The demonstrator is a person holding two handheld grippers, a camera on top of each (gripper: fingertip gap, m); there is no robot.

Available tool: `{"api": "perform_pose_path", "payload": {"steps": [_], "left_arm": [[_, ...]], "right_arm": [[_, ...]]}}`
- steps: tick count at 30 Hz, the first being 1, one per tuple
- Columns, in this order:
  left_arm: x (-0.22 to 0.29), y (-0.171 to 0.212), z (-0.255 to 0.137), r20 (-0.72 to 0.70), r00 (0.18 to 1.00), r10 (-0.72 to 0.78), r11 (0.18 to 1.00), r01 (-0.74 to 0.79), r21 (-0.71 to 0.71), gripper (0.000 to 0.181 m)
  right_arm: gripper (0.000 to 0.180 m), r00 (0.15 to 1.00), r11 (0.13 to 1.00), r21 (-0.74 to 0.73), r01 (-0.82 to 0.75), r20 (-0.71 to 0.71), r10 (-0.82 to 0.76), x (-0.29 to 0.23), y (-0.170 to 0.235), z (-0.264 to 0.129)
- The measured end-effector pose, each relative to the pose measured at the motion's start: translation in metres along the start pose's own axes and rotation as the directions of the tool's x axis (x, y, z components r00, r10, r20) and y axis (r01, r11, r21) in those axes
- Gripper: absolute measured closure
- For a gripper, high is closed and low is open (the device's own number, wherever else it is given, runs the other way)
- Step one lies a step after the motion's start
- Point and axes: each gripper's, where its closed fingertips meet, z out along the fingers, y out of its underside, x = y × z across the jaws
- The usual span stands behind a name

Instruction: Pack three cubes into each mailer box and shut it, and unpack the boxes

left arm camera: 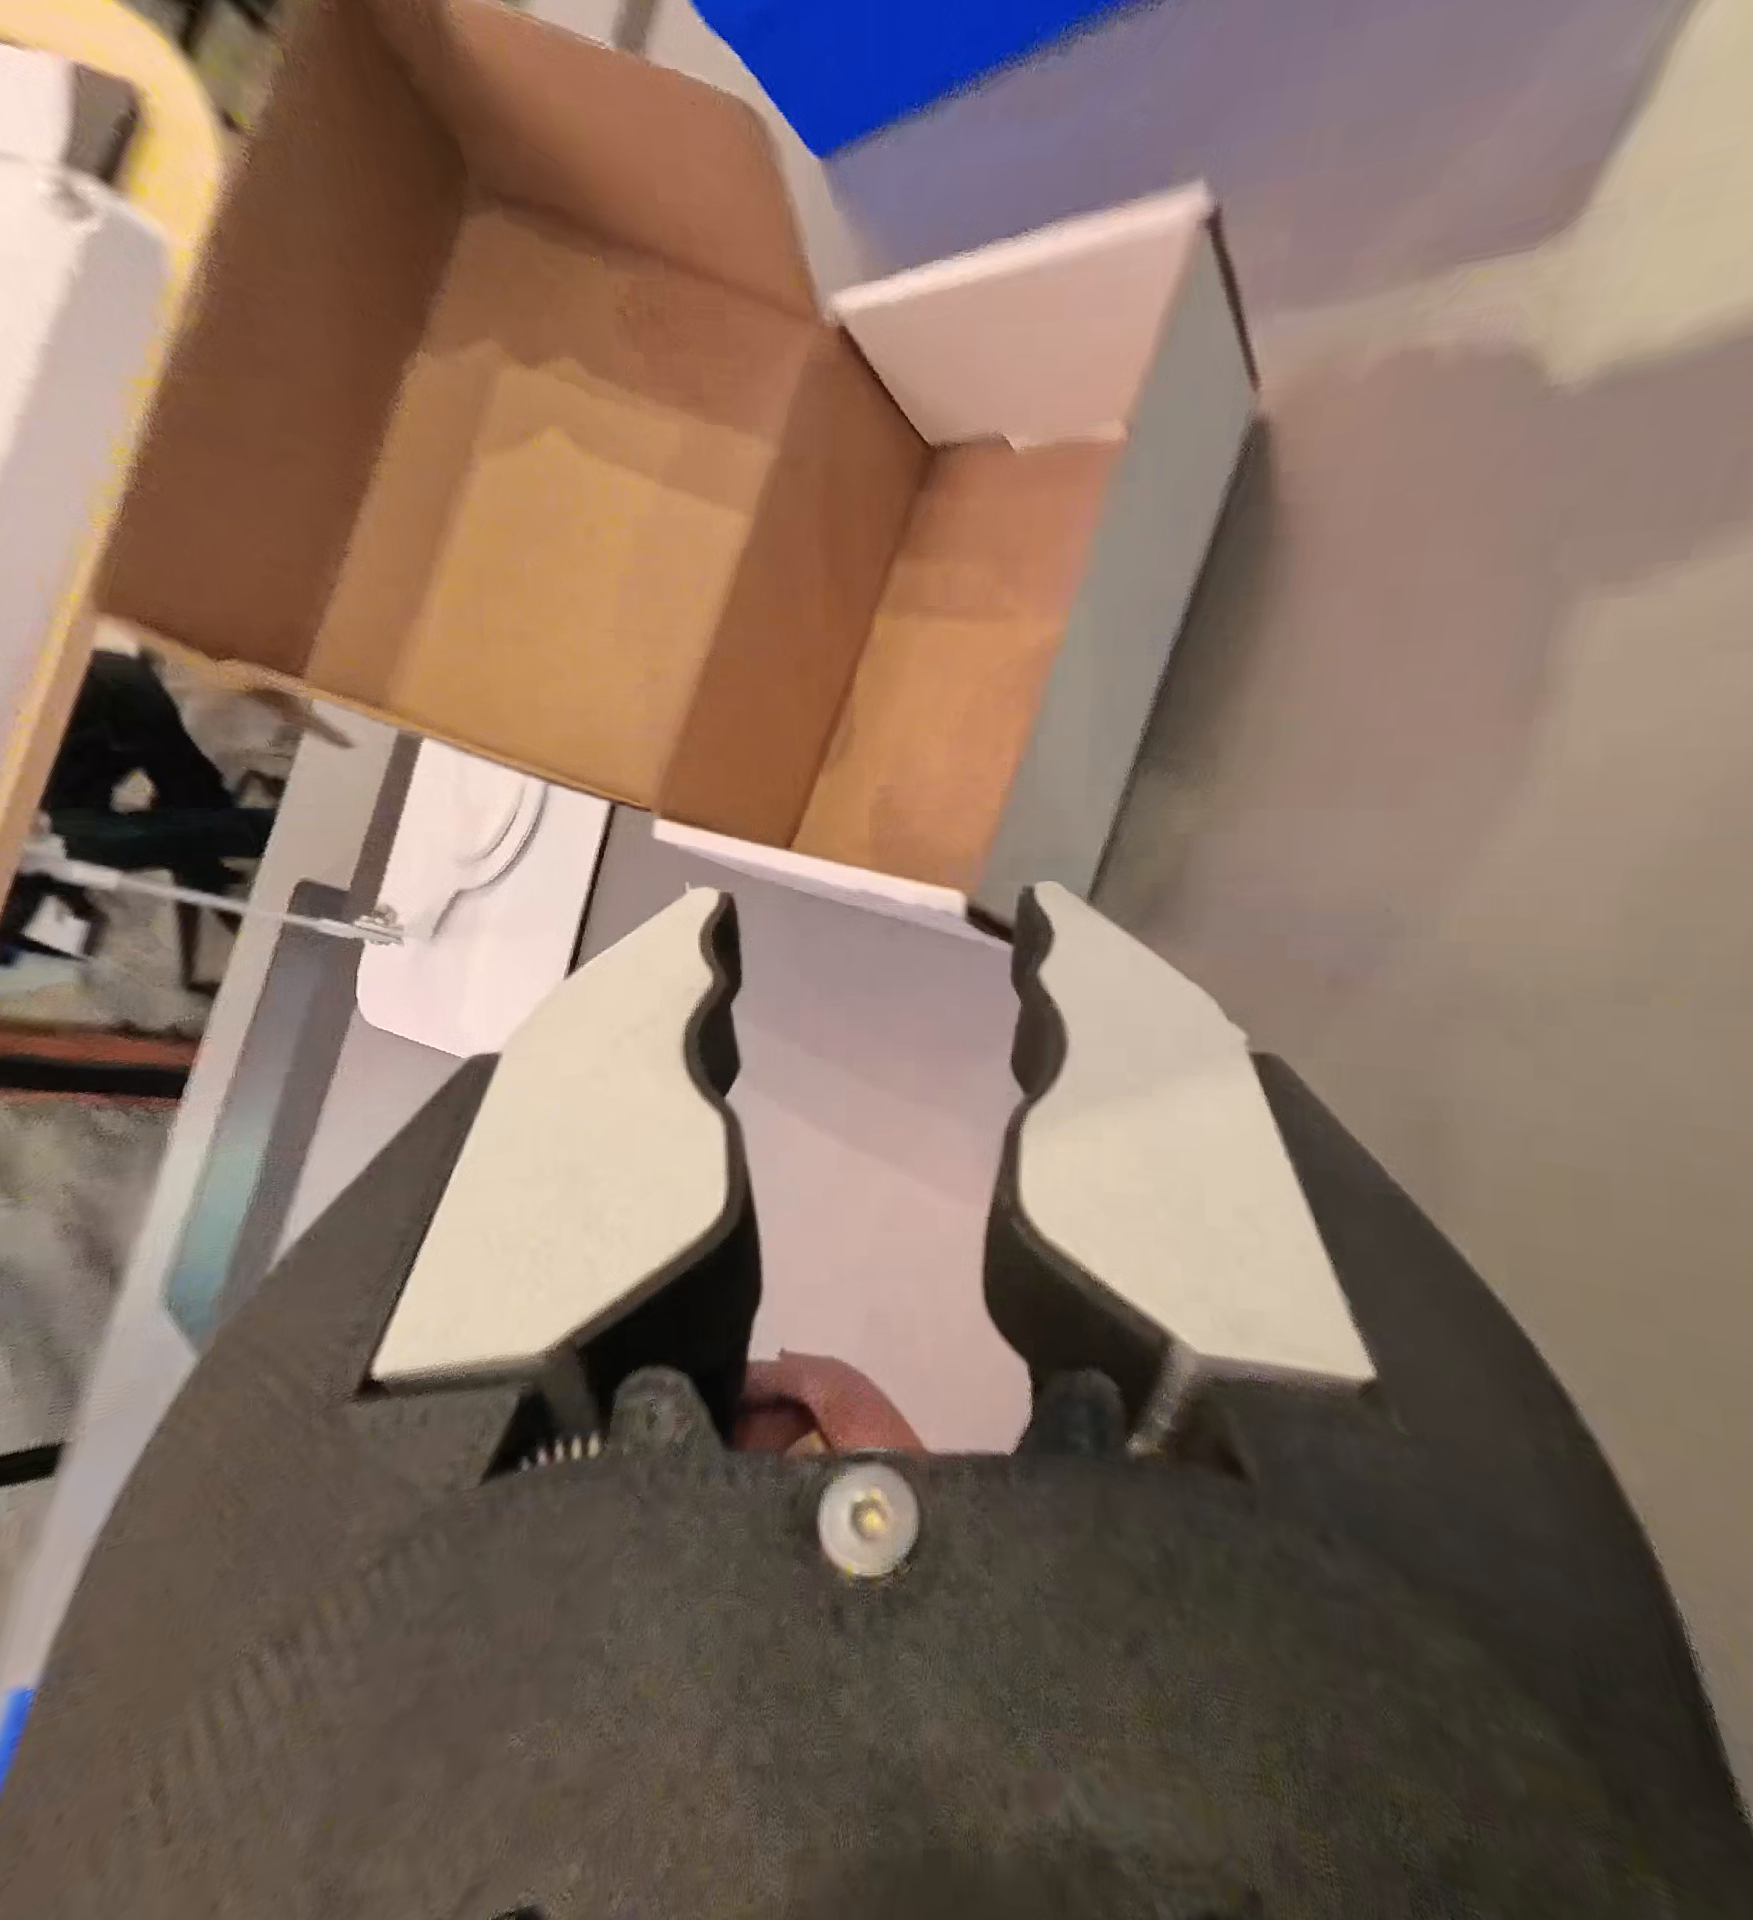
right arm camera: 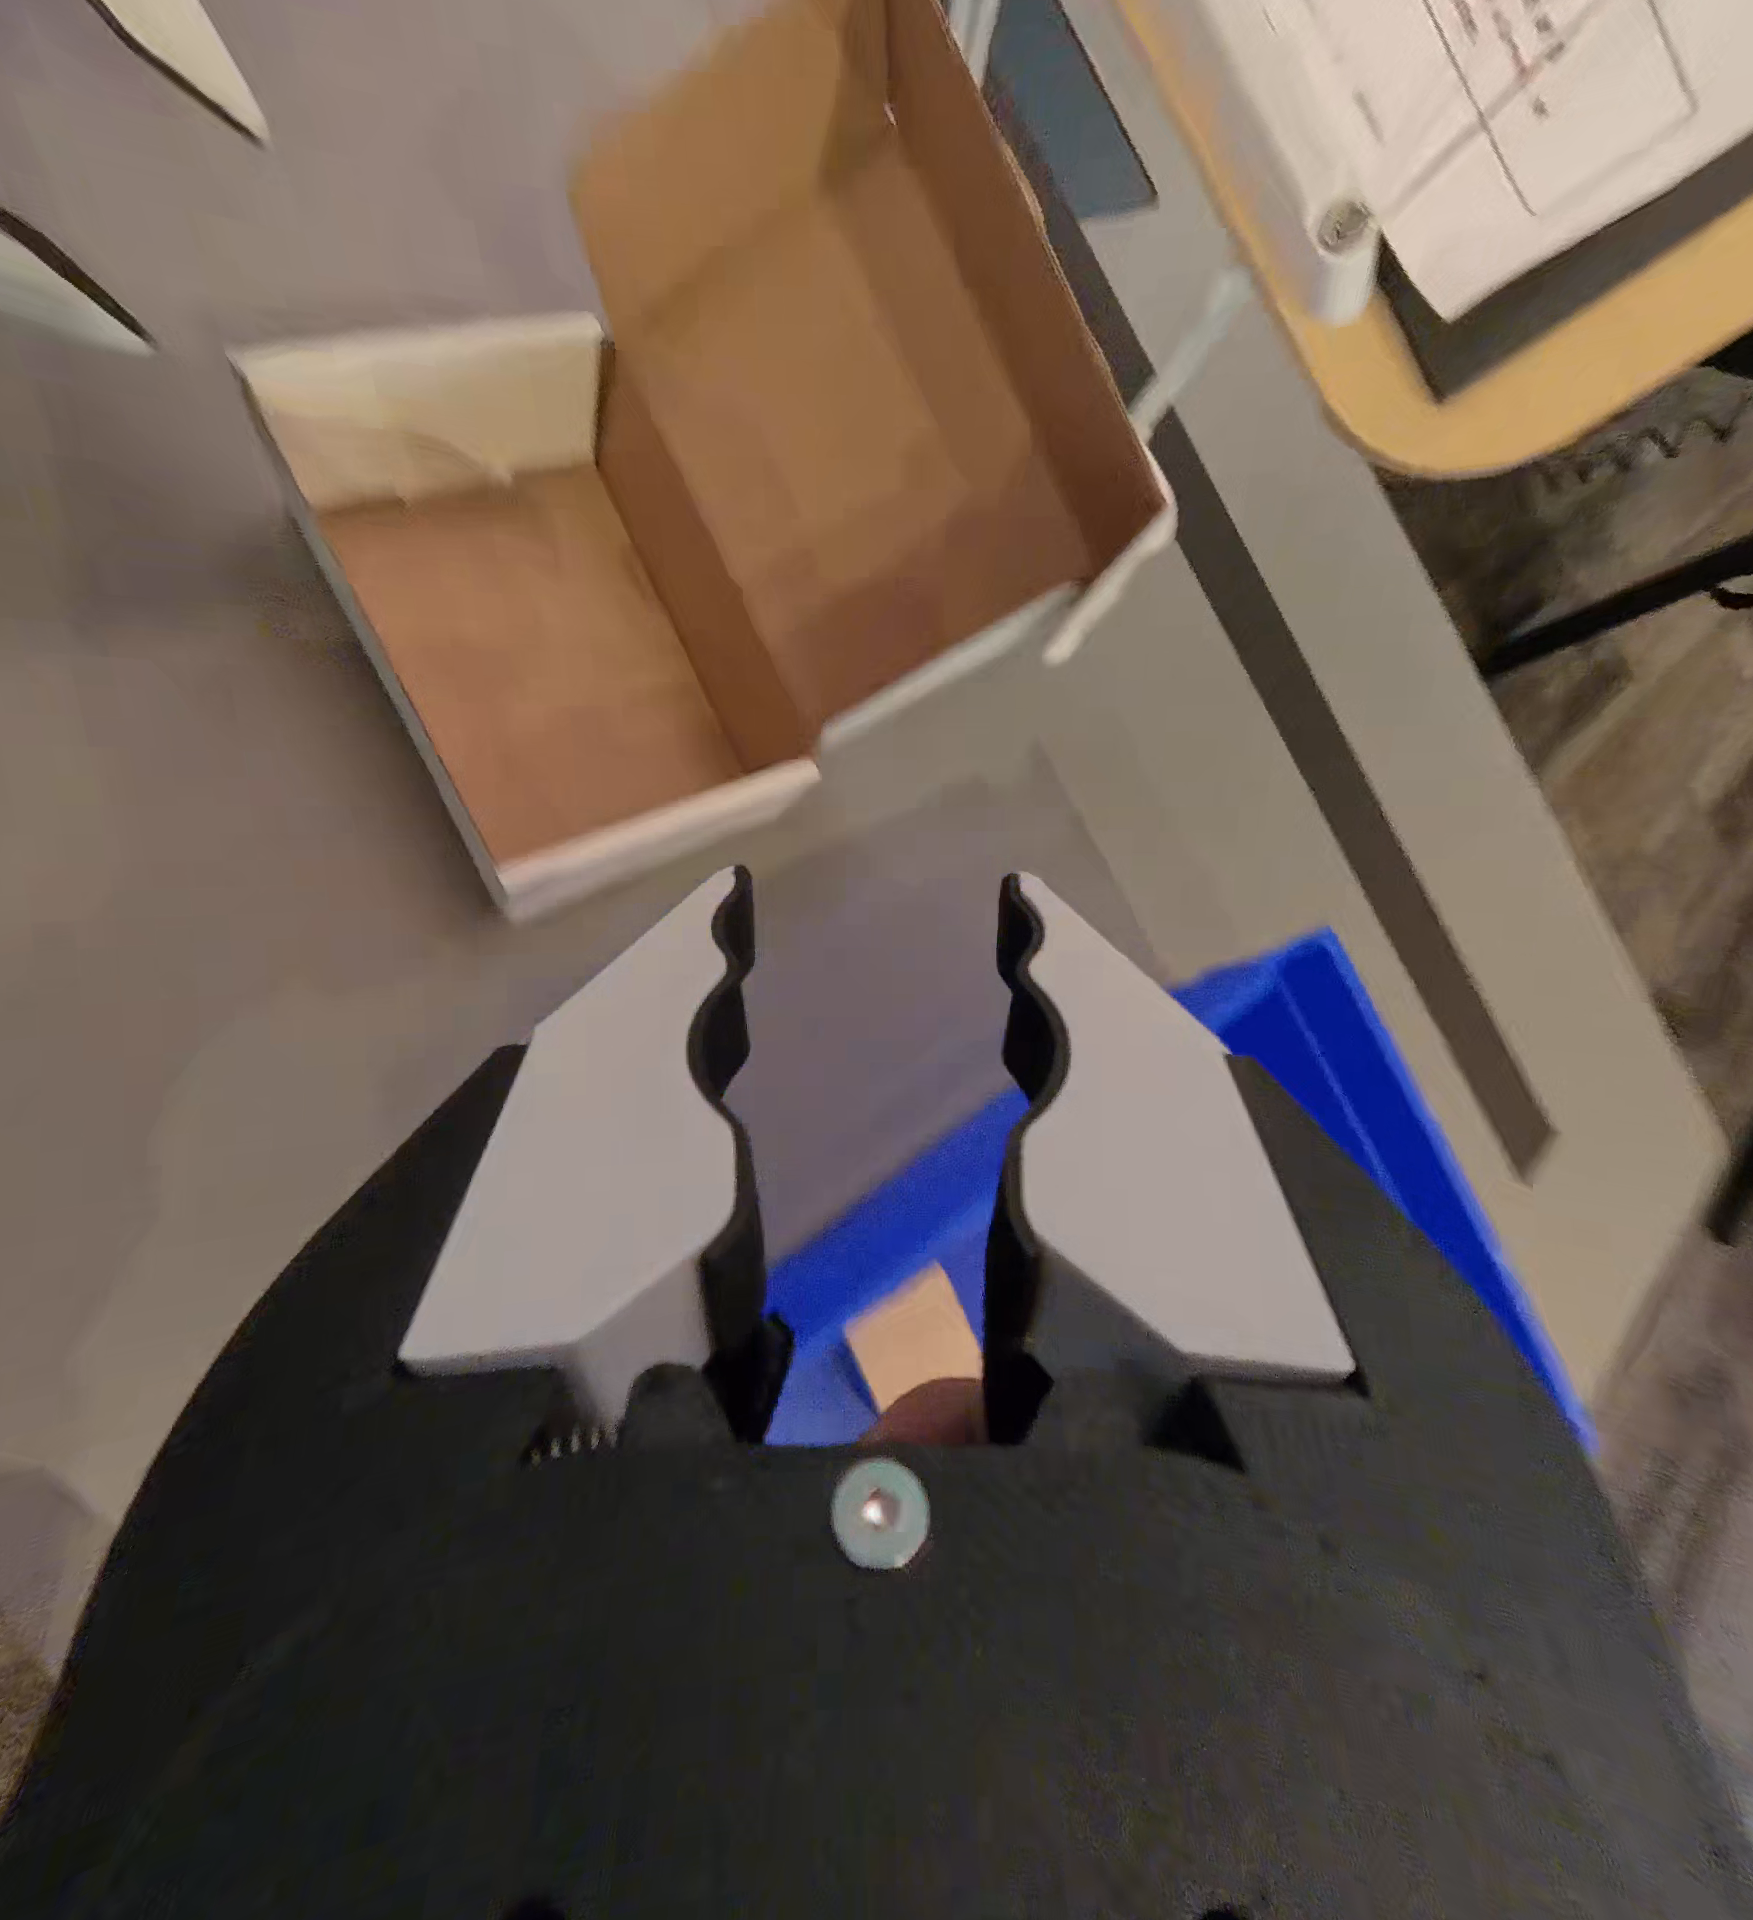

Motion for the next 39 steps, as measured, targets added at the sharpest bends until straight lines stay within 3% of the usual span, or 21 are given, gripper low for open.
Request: {"api": "perform_pose_path", "payload": {"steps": [2,6,8,10,15,18,32,39], "left_arm": [[-0.016,-0.006,-0.002,0.031,0.991,-0.131,0.991,0.129,0.044,0.133],[-0.044,-0.015,0.003,0.06,0.926,-0.374,0.922,0.363,0.136,0.135],[-0.059,-0.014,0.006,0.097,0.893,-0.44,0.892,0.423,0.159,0.136],[-0.074,-0.008,0.009,0.155,0.869,-0.47,0.88,0.447,0.162,0.137],[-0.094,-0.011,0.018,0.03,0.732,-0.681,0.714,0.653,0.252,0.14],[-0.107,-0.008,0.023,-0.025,0.649,-0.76,0.619,0.735,0.279,0.142],[-0.089,-0.005,0.049,-0.317,0.435,-0.843,0.395,0.9,0.184,0.135],[-0.083,-0.01,0.052,-0.356,0.465,-0.811,0.423,0.886,0.191,0.131]], "right_arm": [[0.126,0.998,0.998,0.019,-0.065,0.023,0.065,-0.006,-0.012,0.016],[0.142,0.974,0.974,0.042,-0.224,0.029,0.223,0.002,-0.019,0.048],[0.149,0.957,0.959,0.012,-0.283,0.074,0.281,-0.004,-0.015,0.061],[0.151,0.961,0.962,-0.024,-0.274,0.034,0.274,-0.002,-0.009,0.072],[0.15,0.955,0.955,-0.014,-0.296,0.009,0.296,0.002,-0.014,0.081],[0.162,0.944,0.945,-0.002,-0.327,0.031,0.327,0.002,-0.015,0.09],[0.173,0.921,0.923,0.074,-0.378,0.135,0.366,-0.016,-0.026,0.104],[0.171,0.927,0.93,0.08,-0.358,0.148,0.344,-0.024,-0.028,0.105]]}}
